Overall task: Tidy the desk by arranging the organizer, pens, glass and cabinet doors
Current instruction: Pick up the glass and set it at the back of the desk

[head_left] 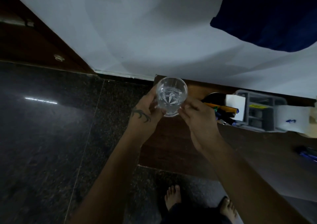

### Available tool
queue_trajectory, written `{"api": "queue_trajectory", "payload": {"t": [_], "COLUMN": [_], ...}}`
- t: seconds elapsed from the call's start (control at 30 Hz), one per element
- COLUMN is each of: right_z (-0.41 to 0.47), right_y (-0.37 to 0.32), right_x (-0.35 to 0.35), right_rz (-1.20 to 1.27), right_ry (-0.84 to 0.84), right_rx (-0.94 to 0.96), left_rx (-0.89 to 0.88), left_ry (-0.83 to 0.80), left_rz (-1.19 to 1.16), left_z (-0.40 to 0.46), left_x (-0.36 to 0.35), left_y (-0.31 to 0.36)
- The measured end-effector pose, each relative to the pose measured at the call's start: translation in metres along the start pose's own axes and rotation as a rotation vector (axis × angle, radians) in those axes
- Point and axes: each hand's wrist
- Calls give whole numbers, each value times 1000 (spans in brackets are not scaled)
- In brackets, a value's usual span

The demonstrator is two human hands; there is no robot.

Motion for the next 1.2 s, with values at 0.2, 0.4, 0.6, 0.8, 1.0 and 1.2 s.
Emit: {"api": "queue_trajectory", "payload": {"t": [0.2, 0.4, 0.6, 0.8, 1.0, 1.2], "right_z": [15, 20, 23, 25, 17, -16], "right_y": [12, 25, 35, 39, 39, 41], "right_x": [-5, -4, -5, -6, -11, -2], "right_rz": [28, -8, 0, -63, -140, -139], "right_ry": [71, 82, 107, 102, 91, 103], "right_rx": [-38, -60, -78, -60, -21, -7], "left_rx": [-47, -31, -22, -22, -37, 30], "left_ry": [44, 41, 31, 54, 64, 226], "left_rz": [22, 23, 9, 75, 179, 198], "left_z": [11, 13, 15, 20, 20, -7], "left_x": [-5, -11, -13, -13, -16, -23], "left_y": [-18, -37, -45, -55, -58, -64]}}
Point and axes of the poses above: each hand's wrist, its own z-axis towards the middle knuckle, its own x-axis out of the back of the hand, y = z × x, and after that the axes turned 1 degree about z, right-handed
